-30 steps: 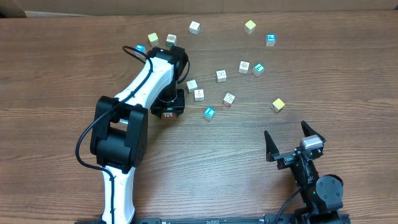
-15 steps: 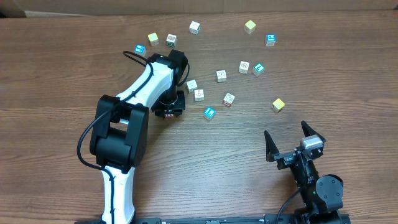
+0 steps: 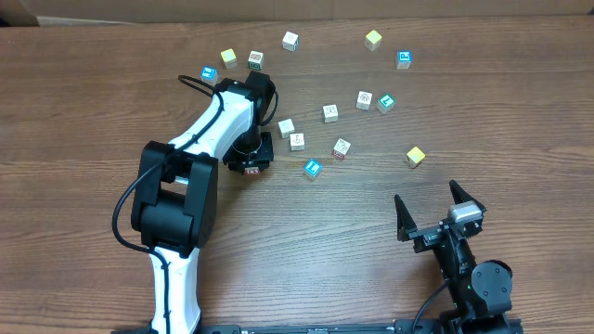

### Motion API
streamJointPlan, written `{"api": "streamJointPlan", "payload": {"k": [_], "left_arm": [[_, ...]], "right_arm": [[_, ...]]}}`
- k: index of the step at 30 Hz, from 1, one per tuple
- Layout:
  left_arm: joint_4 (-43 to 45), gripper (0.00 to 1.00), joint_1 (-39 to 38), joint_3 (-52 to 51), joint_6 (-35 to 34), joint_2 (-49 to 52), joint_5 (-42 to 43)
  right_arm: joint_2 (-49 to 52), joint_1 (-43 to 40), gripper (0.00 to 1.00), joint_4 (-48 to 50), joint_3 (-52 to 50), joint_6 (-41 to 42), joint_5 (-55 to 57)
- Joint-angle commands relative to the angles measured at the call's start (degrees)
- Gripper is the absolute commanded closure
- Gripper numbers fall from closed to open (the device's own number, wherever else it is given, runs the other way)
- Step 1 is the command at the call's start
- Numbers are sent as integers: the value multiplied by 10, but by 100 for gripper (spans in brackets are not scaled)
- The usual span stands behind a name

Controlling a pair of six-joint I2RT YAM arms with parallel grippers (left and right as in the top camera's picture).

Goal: Form a horizontal line

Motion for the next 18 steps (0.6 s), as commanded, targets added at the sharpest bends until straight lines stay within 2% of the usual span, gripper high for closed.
{"api": "streamJointPlan", "payload": {"k": [1, 8, 11, 14, 18], "left_arm": [[2, 63, 4, 12, 2, 0, -3], [-7, 73, 13, 35, 31, 0, -5], [-29, 71, 26, 63, 35, 0, -6], [-56, 69, 44, 94, 69, 0, -8], [-113, 70, 76, 130, 78, 0, -73]], "right_arm": [[-6, 0, 0, 4, -6, 3, 1], [-6, 0, 0, 4, -6, 3, 1], [-6, 0, 0, 4, -6, 3, 1], [-6, 0, 0, 4, -6, 3, 1], [-6, 0, 0, 4, -6, 3, 1]]}}
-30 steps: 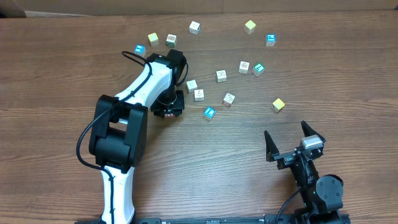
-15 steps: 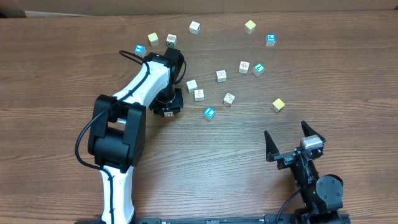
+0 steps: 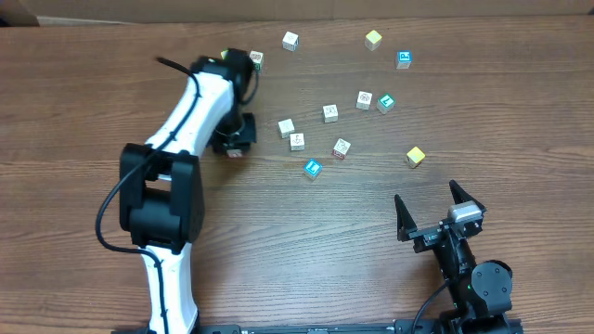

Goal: Form a horizontal line

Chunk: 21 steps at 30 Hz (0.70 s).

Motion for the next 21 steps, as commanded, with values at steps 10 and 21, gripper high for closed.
{"api": "streamJointPlan", "payload": {"k": [10, 21], "left_arm": [[-66, 63, 121, 41, 51, 0, -197], [-31, 59, 232, 40, 92, 0, -153]], "right_arm": [[-6, 0, 0, 4, -6, 4, 1], [-6, 0, 0, 4, -6, 4, 1]]}}
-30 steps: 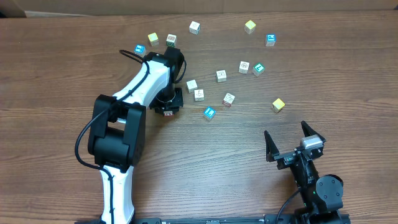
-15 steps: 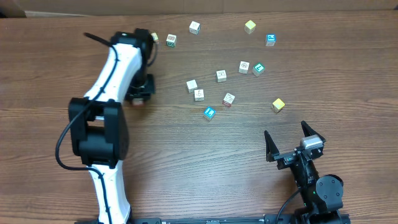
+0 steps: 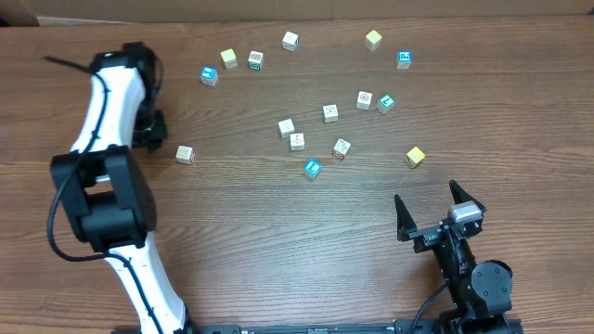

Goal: Form a horizontal line

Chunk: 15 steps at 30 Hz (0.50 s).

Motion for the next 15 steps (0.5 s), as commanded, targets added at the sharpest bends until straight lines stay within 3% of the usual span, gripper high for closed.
{"api": "streamJointPlan", "payload": {"k": [1, 6, 15], "left_arm": [[7, 57, 26, 12, 27, 0, 62], [8, 45, 42, 10, 91, 0, 225], [23, 32, 14, 8, 143, 0, 234]], "right_arm": [[-6, 0, 0, 4, -6, 3, 2], [-6, 0, 0, 4, -6, 4, 2], [-6, 0, 0, 4, -6, 3, 2]]}}
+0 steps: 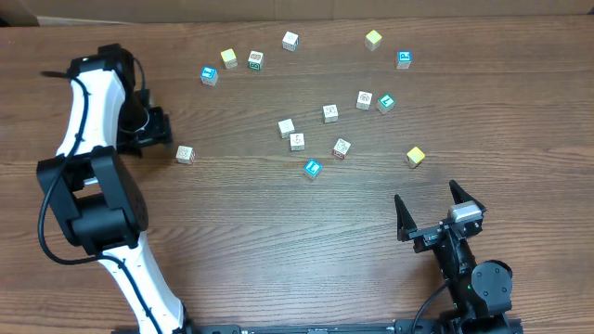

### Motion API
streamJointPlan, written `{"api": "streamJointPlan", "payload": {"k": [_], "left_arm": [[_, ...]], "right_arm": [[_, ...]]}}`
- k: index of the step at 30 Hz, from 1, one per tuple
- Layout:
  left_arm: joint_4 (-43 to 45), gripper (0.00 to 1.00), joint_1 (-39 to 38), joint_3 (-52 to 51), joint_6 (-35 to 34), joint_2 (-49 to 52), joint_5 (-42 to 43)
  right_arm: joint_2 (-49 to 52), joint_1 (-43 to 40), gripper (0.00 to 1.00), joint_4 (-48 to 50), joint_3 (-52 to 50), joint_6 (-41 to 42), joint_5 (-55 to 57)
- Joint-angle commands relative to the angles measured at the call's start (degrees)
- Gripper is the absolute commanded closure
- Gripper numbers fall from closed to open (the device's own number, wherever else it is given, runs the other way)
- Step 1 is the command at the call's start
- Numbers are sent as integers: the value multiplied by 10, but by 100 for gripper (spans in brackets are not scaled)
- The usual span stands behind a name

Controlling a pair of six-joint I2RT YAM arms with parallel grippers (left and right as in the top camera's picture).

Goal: Form a horizontal line

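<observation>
Several small cubes lie scattered on the wooden table [278,250]. One white cube with red markings [186,154] sits alone at the left. My left gripper [156,130] hovers just left of it and a little farther back, not touching it; it looks open and empty. A loose run of cubes lies mid-table: a white one [286,127], another white one [296,141], a red-marked one [342,148] and a blue one [313,169]. My right gripper [433,210] rests near the front right, open, with nothing between its fingers.
More cubes lie along the back: blue [209,75], yellow [228,57], white [290,41], yellow [373,39], blue [404,59]. A yellow cube [415,157] sits just behind the right gripper. The left arm's white links run down the table's left side.
The left arm's upper link has swung slightly left, while its gripper stays beside the red-marked cube. The cube and the right arm have not moved.
My left gripper stood mid-table, left of the cube cluster, with a red-marked cube in it. It was then farther left, still holding the cube. Half a second ago the cube lay alone at the left with the gripper off it, as now.
</observation>
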Motion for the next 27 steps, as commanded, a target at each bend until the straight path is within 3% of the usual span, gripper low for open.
{"api": "streamJointPlan", "payload": {"k": [1, 12, 18, 24, 27], "left_arm": [[7, 30, -20, 7, 41, 0, 24], [69, 29, -56, -49, 55, 0, -7], [118, 34, -68, -97, 55, 0, -7], [135, 59, -70, -104, 55, 0, -8], [135, 64, -70, -104, 55, 0, -33]], "right_arm": [[-6, 0, 0, 4, -6, 4, 1], [-6, 0, 0, 4, -6, 4, 1], [-6, 0, 0, 4, -6, 3, 1], [-6, 0, 0, 4, -6, 3, 1], [-6, 0, 0, 4, -6, 3, 1]]}}
